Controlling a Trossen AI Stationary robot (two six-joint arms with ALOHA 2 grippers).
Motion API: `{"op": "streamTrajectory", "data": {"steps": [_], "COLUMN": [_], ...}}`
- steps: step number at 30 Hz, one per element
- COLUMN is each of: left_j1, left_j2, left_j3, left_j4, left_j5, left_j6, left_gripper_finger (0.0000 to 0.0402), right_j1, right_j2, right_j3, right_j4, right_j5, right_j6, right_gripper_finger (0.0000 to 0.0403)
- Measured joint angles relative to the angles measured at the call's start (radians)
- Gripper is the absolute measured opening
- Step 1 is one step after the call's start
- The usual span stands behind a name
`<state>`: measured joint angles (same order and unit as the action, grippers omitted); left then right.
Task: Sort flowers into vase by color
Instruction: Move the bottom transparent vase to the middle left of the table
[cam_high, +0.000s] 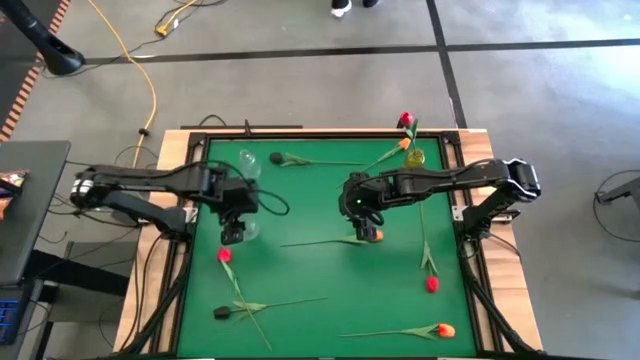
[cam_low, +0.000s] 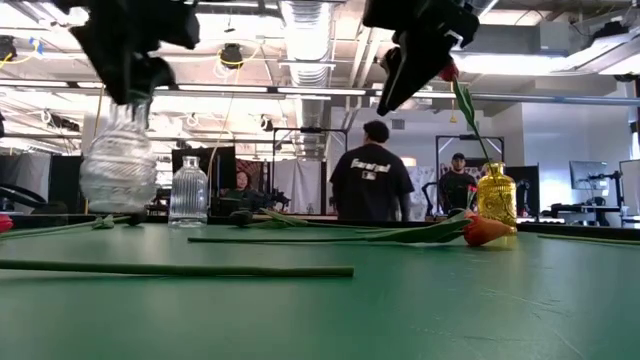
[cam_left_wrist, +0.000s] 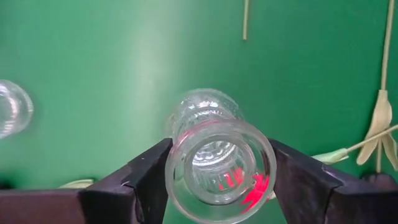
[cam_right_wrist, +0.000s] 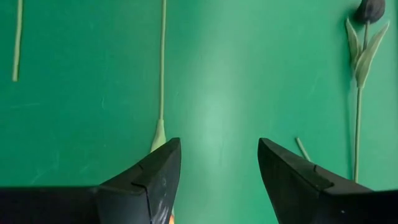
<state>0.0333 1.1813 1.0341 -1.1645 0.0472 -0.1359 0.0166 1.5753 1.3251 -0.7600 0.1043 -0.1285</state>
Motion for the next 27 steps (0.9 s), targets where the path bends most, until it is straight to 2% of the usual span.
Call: {"op": "streamTrajectory", "data": {"steps": [7,19,27], "left_j1": [-0.064,-0.097,-0.097], "left_j2": [-0.024,-0.017,-0.017], "left_j3": [-0.067,-0.071,-0.071], "left_j4": [0.057,0.064,0.057], "left_j5": [-0.004,-0.001,0.022], "left_j6": [-0.052,-0.043,-0.034], "left_gripper_finger": [0.0229,0.0245,0.0283], "right_j1": [0.003,0.003,0.003], "right_j2": [0.0,0.0,0.0], "right_j3": [0.0,0.0,0.0], "right_j4": [0.036,0.07,0.069], "right_j5": [0.0,-0.001,-0.001], "right_j6": [-0.003,-0.002,-0.002], "right_gripper_finger": [0.024,0.024,0.024]}}
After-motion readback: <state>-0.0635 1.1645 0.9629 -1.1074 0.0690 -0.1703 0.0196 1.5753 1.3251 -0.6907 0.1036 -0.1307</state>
